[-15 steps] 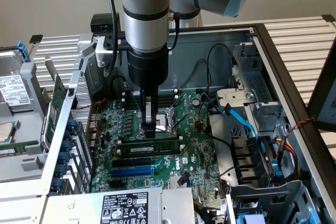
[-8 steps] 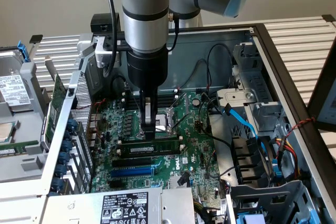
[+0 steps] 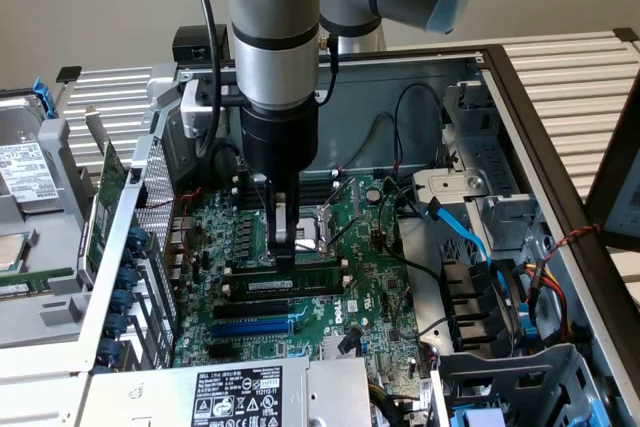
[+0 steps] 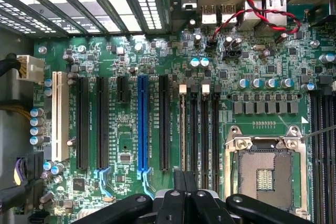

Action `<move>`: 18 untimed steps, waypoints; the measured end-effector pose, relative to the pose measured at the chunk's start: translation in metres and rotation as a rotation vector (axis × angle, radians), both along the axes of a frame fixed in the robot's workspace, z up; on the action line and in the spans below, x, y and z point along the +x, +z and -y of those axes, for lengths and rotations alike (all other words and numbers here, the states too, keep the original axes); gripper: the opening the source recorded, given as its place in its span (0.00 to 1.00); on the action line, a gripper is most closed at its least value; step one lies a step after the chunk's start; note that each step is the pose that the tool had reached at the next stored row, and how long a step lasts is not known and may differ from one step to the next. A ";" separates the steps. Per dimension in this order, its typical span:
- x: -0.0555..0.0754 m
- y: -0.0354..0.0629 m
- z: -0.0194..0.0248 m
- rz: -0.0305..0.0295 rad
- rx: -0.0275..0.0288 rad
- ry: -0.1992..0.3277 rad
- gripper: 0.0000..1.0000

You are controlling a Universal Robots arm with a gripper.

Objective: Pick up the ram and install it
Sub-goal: 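Press down the ram until it locks into place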

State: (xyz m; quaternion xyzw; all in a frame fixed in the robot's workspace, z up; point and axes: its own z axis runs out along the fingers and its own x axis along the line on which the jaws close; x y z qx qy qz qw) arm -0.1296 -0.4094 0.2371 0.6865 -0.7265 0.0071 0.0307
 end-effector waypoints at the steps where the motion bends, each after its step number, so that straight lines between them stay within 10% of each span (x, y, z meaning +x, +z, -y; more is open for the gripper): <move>1: 0.000 -0.0002 0.0000 0.0005 -0.0001 0.001 0.11; 18: 0.000 -0.0035 -0.0001 0.0174 0.0028 0.033 0.11</move>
